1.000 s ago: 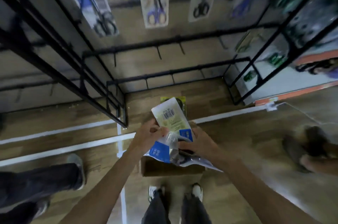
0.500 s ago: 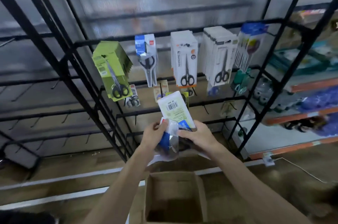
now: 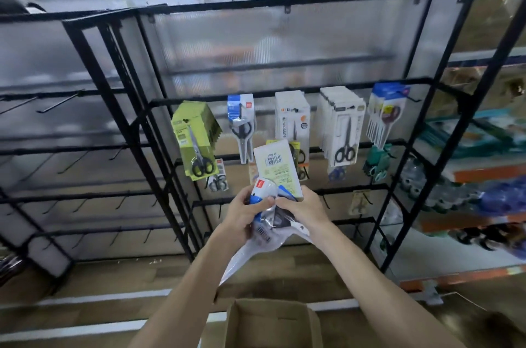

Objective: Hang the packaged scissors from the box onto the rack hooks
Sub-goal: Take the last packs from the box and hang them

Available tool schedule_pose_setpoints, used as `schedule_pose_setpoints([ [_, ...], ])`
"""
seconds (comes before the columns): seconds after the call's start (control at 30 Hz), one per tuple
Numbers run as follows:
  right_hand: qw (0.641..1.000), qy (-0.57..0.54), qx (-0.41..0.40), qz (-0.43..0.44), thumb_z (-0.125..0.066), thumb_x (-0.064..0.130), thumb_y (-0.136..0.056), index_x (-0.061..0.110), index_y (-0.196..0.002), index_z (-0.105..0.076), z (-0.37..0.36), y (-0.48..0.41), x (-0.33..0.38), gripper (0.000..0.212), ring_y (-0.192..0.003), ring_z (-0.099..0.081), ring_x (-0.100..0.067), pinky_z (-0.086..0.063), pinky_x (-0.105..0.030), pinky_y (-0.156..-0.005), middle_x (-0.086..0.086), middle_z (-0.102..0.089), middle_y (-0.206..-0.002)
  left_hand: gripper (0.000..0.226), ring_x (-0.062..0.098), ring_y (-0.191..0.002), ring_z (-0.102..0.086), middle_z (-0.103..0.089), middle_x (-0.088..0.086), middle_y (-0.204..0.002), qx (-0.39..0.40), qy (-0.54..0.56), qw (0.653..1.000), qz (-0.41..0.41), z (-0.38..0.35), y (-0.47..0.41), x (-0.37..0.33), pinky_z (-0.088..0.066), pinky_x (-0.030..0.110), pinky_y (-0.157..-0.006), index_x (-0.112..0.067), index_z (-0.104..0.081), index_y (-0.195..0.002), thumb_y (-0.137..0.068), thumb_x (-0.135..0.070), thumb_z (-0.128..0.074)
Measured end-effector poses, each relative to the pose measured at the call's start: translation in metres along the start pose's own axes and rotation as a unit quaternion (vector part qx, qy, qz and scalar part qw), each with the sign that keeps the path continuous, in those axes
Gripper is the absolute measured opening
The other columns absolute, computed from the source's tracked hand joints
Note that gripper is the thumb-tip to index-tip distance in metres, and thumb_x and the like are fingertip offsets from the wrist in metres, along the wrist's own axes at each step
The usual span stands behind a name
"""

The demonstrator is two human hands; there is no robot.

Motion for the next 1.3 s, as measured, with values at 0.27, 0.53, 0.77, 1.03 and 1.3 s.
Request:
schedule_pose_setpoints([
  [0.27, 0.994, 0.087, 0.057, 0.016, -0.072, 0.021, -0.090, 0.023, -0.114, -0.057, -0.007, -0.016, 0.024, 0.029, -0.093, -0.067, -0.002, -0.053, -0.015, -0.073, 0.007, -0.070, -0.111, 0.044, 0.031, -0.087, -0.076, -0.077, 0.017, -0.106, 0.012, 0.007, 0.999, 0.029, -0.001, -0.024, -0.008, -0.061, 0.037, -0.068, -0.005, -0.062, -0.125, -0.085, 0.002, -0.076],
  [0.53, 0.991, 0.113, 0.058, 0.036, -0.091, 0.016, -0.069, 0.016, -0.121, -0.034, -0.007, -0.034, 0.030, 0.078, -0.099, -0.065, -0.005, -0.054, -0.017, -0.072, 0.007, -0.061, -0.115, 0.035, 0.039, -0.090, -0.071, -0.074, 0.026, -0.106, -0.008, 0.061, 0.998, 0.030, -0.001, -0.059, -0.007, -0.058, 0.053, -0.088, -0.004, -0.064, -0.113, -0.082, 0.003, -0.078],
  [0.77, 0.988, 0.060, -0.097, 0.100, -0.079, 0.027, -0.084, 0.014, -0.094, -0.073, 0.019, -0.062, 0.041, 0.017, -0.079, -0.073, -0.010, -0.050, -0.018, -0.059, 0.005, -0.077, -0.084, 0.042, 0.034, -0.083, -0.074, -0.076, 0.020, -0.101, 0.040, 0.081, 0.995, 0.032, -0.009, -0.076, -0.009, -0.061, 0.049, -0.080, -0.008, -0.058, -0.119, -0.083, 0.009, -0.074],
  [1.03, 0.994, -0.011, -0.083, 0.069, -0.080, 0.020, -0.084, 0.014, -0.101, -0.064, 0.012, -0.079, 0.041, 0.024, -0.083, -0.073, -0.009, -0.053, -0.019, -0.062, 0.000, -0.074, -0.093, 0.048, 0.033, -0.080, -0.075, -0.077, 0.018, -0.097, 0.012, 0.026, 0.999, -0.031, -0.002, -0.089, -0.033, -0.062, 0.043, -0.070, -0.008, -0.059, -0.122, -0.083, 0.018, -0.068],
  [1.3, 0.995, -0.067, -0.070, 0.027, -0.075, 0.017, -0.088, 0.005, -0.104, -0.061, 0.002, -0.098, 0.035, 0.024, -0.091, -0.074, -0.023, -0.060, -0.043, -0.080, -0.013, -0.073, -0.103, 0.042, 0.035, -0.092, -0.076, -0.076, 0.017, -0.105, -0.075, 0.023, 0.995, -0.062, 0.033, -0.090, -0.042, -0.061, 0.055, -0.082, -0.011, -0.058, -0.116, -0.085, 0.013, -0.070],
])
Point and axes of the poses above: each hand's wrist, its own y-axis away from the middle knuckle, its own z-axis out of the back of the hand, x = y × z, the point moved 9 cm from there along -y, towards the middle knuckle
